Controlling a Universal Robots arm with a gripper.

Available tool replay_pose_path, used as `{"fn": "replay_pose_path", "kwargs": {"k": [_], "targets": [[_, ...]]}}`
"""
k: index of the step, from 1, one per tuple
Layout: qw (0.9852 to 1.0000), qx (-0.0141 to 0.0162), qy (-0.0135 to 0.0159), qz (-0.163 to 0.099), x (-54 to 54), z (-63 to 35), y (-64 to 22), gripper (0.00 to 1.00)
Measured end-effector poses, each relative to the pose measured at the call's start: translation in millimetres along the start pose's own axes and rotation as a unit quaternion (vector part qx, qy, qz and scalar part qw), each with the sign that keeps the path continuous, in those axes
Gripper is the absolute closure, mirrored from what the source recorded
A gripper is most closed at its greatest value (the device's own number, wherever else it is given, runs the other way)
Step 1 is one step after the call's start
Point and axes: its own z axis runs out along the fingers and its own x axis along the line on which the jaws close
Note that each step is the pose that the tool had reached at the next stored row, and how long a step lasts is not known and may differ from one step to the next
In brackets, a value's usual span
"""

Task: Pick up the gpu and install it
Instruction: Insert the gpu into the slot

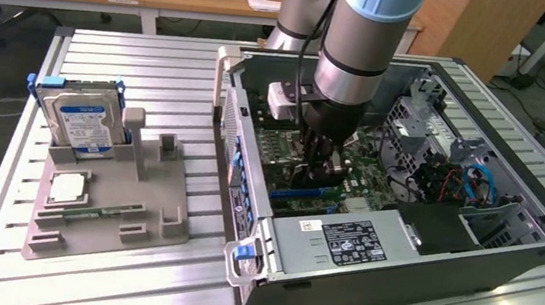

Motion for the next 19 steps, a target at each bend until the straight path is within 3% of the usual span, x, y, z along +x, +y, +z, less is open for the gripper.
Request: {"fn": "replay_pose_path", "kwargs": {"k": [19], "targets": [[1.0,0.0,0.0,0.0,-0.2,5.2,0.0,0.73]]}}
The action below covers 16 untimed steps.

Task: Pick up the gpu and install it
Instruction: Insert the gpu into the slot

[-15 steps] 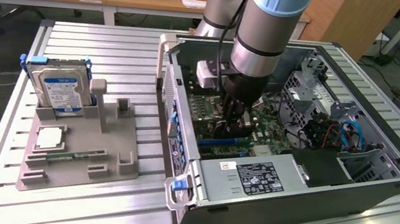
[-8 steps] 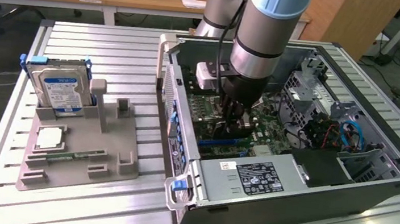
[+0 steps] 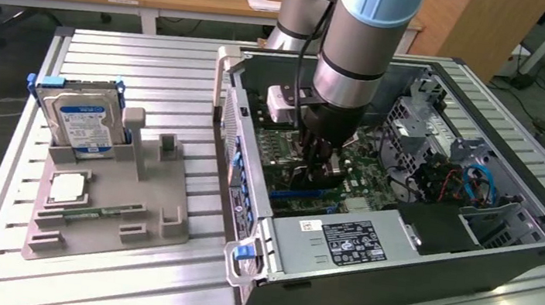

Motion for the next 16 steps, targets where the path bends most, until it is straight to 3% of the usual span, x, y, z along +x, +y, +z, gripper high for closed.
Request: {"fn": "replay_pose_path", "kwargs": {"k": [16], "targets": [[1.0,0.0,0.0001,0.004,0.8,1.3,0.8,0.73]]}}
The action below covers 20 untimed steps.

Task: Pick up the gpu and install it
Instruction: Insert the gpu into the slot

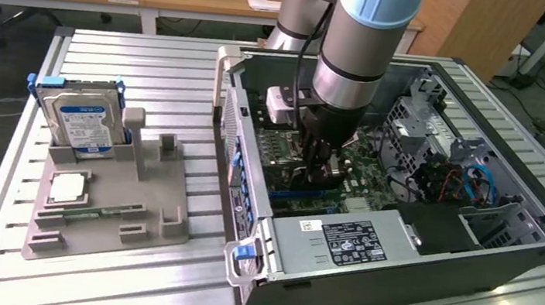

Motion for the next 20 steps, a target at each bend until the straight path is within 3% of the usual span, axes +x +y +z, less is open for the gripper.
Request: {"fn": "replay_pose_path", "kwargs": {"k": [20], "targets": [[1.0,0.0,0.0,0.0,0.1,3.0,0.4,0.73]]}}
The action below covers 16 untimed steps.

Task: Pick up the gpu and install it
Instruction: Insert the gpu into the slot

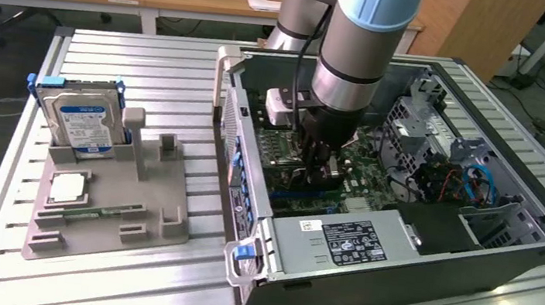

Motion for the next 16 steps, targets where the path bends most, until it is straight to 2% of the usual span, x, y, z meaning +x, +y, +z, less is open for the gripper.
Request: {"fn": "replay_pose_path", "kwargs": {"k": [16], "targets": [[1.0,0.0,0.0001,0.0,0.0,2.4,0.1,0.73]]}}
